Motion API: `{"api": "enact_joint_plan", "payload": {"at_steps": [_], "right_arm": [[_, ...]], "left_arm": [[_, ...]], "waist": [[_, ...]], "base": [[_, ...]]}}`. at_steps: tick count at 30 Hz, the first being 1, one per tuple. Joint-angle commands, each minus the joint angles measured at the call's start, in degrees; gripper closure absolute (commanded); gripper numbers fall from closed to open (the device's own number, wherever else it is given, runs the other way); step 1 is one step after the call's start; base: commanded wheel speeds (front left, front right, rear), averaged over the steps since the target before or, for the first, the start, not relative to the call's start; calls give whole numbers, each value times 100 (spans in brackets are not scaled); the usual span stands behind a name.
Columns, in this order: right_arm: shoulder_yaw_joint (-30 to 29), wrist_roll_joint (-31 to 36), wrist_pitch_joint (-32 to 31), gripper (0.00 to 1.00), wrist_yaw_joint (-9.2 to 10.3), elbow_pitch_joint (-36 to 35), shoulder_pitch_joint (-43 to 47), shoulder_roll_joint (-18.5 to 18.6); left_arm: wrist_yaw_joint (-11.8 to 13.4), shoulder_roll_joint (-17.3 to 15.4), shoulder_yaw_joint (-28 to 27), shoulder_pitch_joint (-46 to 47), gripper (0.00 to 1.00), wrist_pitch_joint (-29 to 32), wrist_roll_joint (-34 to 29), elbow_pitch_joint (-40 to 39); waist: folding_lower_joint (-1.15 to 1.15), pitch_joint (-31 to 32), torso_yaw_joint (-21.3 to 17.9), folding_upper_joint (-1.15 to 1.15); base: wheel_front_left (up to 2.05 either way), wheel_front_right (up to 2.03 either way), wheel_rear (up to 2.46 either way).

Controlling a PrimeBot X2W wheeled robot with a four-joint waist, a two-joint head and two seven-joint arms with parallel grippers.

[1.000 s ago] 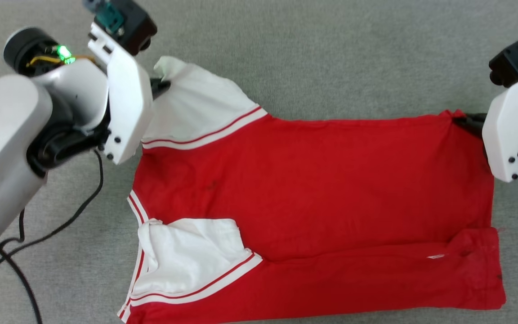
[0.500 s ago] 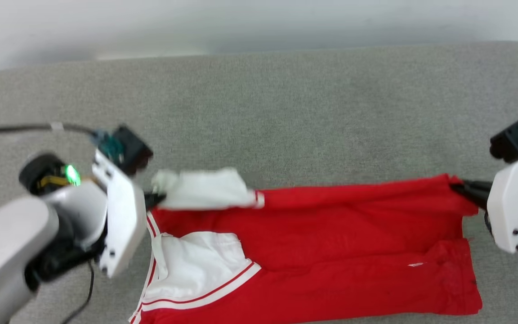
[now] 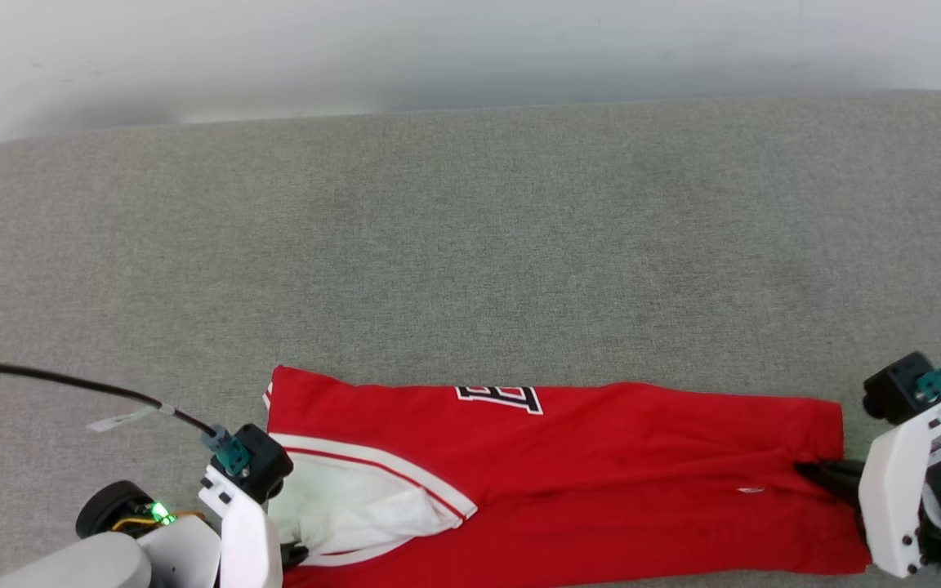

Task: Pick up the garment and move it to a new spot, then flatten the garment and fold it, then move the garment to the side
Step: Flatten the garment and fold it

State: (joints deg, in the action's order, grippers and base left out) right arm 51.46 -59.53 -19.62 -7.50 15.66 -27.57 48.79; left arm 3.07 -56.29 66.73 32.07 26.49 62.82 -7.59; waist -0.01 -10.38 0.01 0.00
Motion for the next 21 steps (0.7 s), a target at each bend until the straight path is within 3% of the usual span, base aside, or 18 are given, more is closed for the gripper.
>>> {"api": "enact_joint_plan", "payload": {"at_steps": [1,2,3,4,5,6,12,21], "right_arm": [[-11,-11,-3,100,2,61,98,-92],[-7,7,-36,100,2,112,133,-134],[-15,34,-37,100,2,153,153,-172],[-35,56,-16,84,2,179,166,-208],[-83,80,49,33,2,203,164,-241],[-132,112,108,0,2,213,151,-257],[-640,323,565,0,2,-100,135,-100],[-2147,645,1269,0,2,-124,518,-122]], "left_arm": [[-19,55,45,-83,100,-42,-10,102],[-11,118,29,-95,100,-112,-22,195],[7,182,14,-99,83,-182,-41,280],[4,223,19,-112,27,-236,-66,349],[11,245,4,-119,0,-317,-81,393],[25,254,-22,-121,0,-393,-112,419],[323,166,-356,-166,0,-1211,-324,204],[1444,356,-1007,-510,0,-3110,-838,110]], "waist": [[1,-24,-8,0],[1,-36,-10,0],[1,-41,-10,0],[1,-42,-12,0],[1,-36,-16,0],[1,-20,-18,0],[1,171,-23,0],[1,263,37,0]], "base": [[0,0,0],[0,0,0],[0,0,0],[0,0,0],[0,0,0],[0,0,0],[0,0,0],[0,0,0]]}}
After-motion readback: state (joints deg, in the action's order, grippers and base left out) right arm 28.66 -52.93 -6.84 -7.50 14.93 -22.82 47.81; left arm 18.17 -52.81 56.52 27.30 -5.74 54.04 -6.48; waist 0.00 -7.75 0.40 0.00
